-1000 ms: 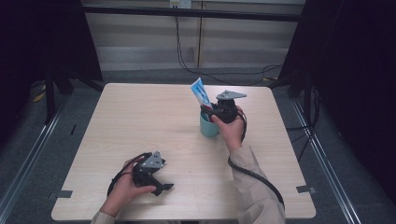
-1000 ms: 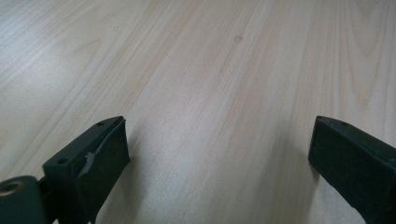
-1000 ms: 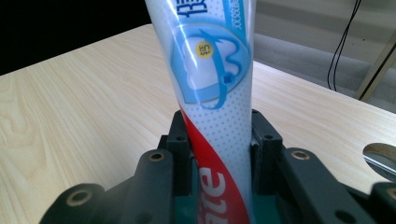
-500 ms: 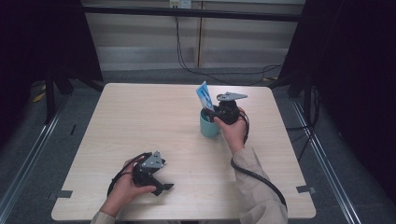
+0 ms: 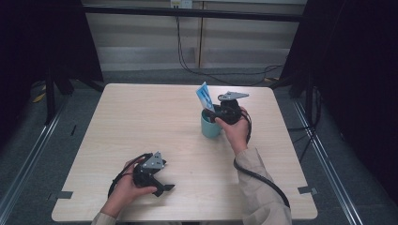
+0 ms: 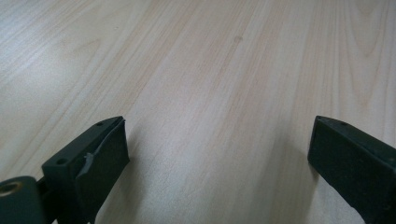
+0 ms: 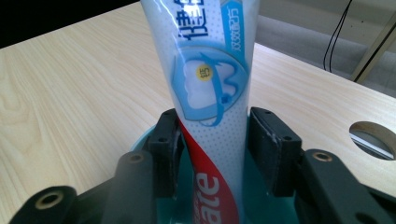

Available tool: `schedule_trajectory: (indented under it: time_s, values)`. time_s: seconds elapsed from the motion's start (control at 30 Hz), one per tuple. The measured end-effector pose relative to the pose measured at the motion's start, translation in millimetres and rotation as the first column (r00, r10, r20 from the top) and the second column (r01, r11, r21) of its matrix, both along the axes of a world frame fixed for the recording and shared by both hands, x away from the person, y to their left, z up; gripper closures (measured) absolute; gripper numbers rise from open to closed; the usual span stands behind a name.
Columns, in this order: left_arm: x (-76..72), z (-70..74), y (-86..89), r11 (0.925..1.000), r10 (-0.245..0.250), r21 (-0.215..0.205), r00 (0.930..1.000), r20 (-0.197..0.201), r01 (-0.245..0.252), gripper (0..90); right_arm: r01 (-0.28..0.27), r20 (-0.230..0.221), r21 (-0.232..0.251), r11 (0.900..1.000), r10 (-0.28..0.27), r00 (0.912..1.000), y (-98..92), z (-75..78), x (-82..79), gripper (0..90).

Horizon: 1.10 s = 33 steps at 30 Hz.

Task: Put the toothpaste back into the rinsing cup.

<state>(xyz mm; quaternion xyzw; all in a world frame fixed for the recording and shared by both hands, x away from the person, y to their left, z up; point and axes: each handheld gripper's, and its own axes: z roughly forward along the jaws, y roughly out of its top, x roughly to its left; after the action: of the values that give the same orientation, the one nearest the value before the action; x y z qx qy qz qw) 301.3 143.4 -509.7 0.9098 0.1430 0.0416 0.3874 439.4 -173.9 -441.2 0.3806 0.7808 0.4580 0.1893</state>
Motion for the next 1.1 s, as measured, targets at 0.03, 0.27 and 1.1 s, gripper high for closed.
schedule_trajectory:
  time_s: [0.03, 0.27, 1.1]
  values:
    - [0.0, 0.0, 0.0, 1.0000, 0.000, 0.000, 1.0000, 0.000, 0.000, 4.5, 0.003, -0.001, -0.004, 1.000, -0.003, 1.0000, -0.2, 0.1, -0.1, 51.5]
    - [0.2, 0.1, 0.0, 1.0000, -0.001, 0.001, 1.0000, 0.002, 0.001, 4.5, 0.010, -0.025, 0.003, 1.000, -0.010, 0.9996, -1.4, 2.7, -1.1, 40.7]
    - [0.4, 0.0, 0.0, 1.0000, -0.004, 0.001, 1.0000, 0.003, 0.004, 4.5, -0.014, -0.058, -0.075, 0.997, 0.010, 0.9983, -2.6, 22.6, -19.0, 17.8]
